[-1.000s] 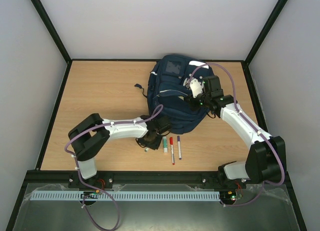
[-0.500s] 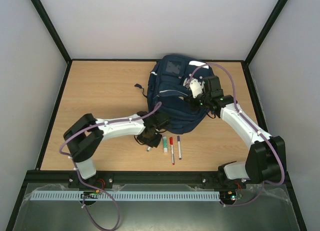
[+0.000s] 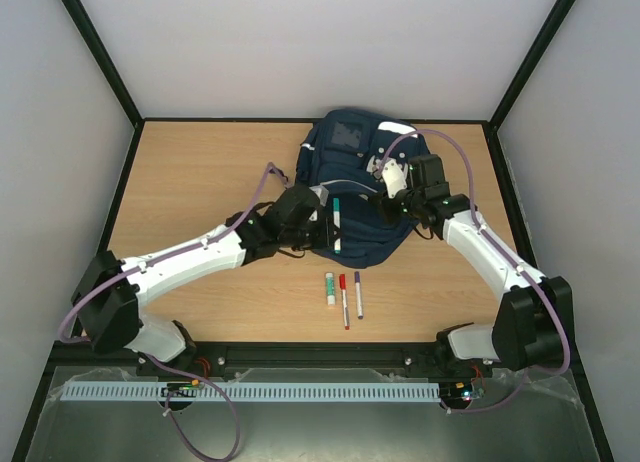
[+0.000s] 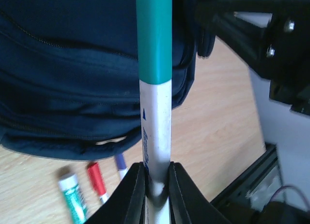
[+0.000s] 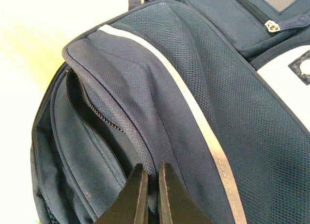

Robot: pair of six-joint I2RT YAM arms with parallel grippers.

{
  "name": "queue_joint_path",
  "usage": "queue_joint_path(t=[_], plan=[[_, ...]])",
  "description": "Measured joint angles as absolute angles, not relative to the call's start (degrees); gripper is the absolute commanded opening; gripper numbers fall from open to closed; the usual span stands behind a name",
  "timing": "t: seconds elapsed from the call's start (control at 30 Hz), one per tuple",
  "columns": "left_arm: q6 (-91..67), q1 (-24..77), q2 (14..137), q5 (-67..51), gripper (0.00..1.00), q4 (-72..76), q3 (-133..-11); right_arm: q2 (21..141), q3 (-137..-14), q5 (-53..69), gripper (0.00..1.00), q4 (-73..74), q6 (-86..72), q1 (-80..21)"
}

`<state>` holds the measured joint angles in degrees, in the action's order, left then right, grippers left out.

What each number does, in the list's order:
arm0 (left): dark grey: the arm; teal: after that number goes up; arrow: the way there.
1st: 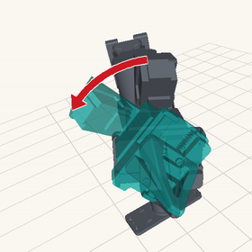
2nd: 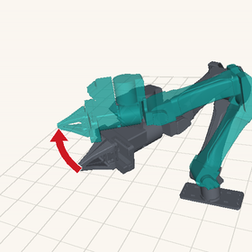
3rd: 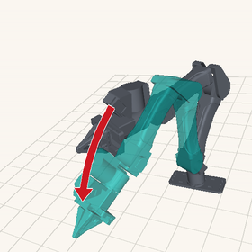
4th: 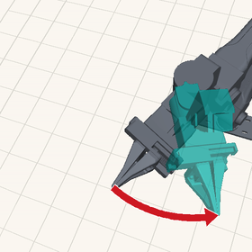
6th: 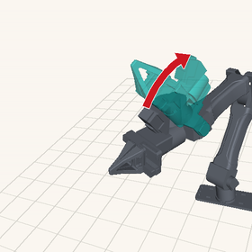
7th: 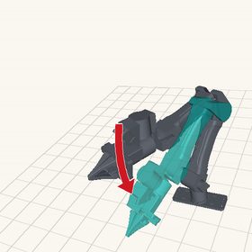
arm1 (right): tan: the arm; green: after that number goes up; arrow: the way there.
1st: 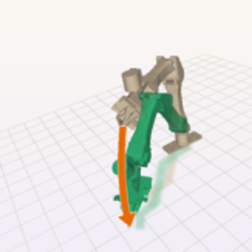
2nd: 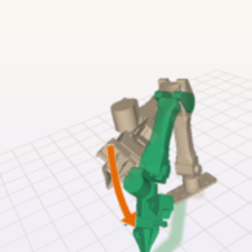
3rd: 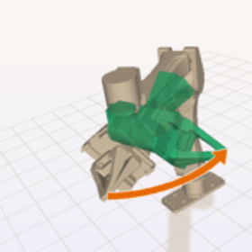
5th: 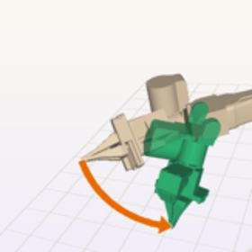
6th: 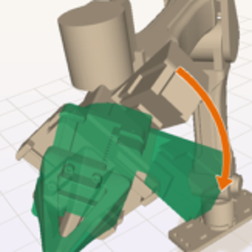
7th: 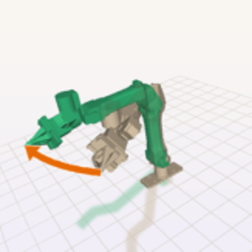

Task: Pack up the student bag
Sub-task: Pick up the stationery from the center of the board, then place the stationery in the student bag.

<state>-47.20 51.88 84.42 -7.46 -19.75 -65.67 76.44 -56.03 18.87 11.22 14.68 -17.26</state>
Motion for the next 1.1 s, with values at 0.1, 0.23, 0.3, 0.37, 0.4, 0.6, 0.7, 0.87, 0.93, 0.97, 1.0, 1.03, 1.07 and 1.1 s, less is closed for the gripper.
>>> queue_joint_path(t=[0.1,0.23,0.3,0.37,0.4,0.6,0.7,0.87,0.93,0.97,1.0,1.03,1.07,1.1], plan=[[-54.1,51.3,83.0,-7.1,0.02,-9.0,-59.9,75.9,-55.4,19.2,0.01,10.7,14.3,-16.8],[-61.8,51.0,84.6,-7.0,0.02,1.3,-55.6,75.9,-55.3,19.5,0.01,10.3,13.8,-16.7],[-65.2,51.1,86.4,-7.1,0.02,6.2,-54.4,75.9,-55.3,19.6,0.01,10.3,13.7,-16.7],[-67.7,51.1,87.8,-7.0,0.02,9.0,-53.8,75.9,-55.3,19.7,0.01,10.3,13.7,-16.6],[-68.8,51.1,88.6,-7.0,0.02,10.2,-53.7,75.9,-55.2,19.7,0.01,10.2,13.7,-16.6],[-73.4,50.4,93.5,-6.6,0.02,13.9,-55.7,75.8,-54.5,20.2,0.01,9.6,13.5,-16.4],[-75.2,49.8,96.0,-6.2,0.02,14.3,-58.3,75.7,-54.2,20.5,0.01,9.1,13.3,-16.2],[-78.3,48.5,100.8,-7.6,0.02,15.8,-62.2,74.6,-53.6,20.6,0.01,8.4,13.2,-15.8],[-79.3,48.1,102.4,-8.1,0.02,16.1,-62.7,73.9,-53.0,20.6,0.01,8.0,13.2,-15.6],[-79.6,47.9,103.1,-8.1,0.02,16.2,-63.0,73.5,-52.8,20.7,0.01,7.9,13.2,-15.5],[-79.9,47.5,103.8,-8.1,0.02,16.1,-63.4,73.3,-52.7,20.8,0.01,7.8,13.2,-15.4],[-80.1,47.2,104.5,-8.1,0.02,16.1,-63.8,73.1,-52.6,20.9,0.01,7.8,13.2,-15.4],[-80.2,46.9,105.1,-7.9,0.02,16.2,-64.3,73.0,-52.6,21.0,0.01,7.7,13.2,-15.4],[-80.2,46.5,105.8,-7.7,0.02,16.2,-64.9,73.0,-52.6,21.1,0.01,7.7,13.2,-15.4]])
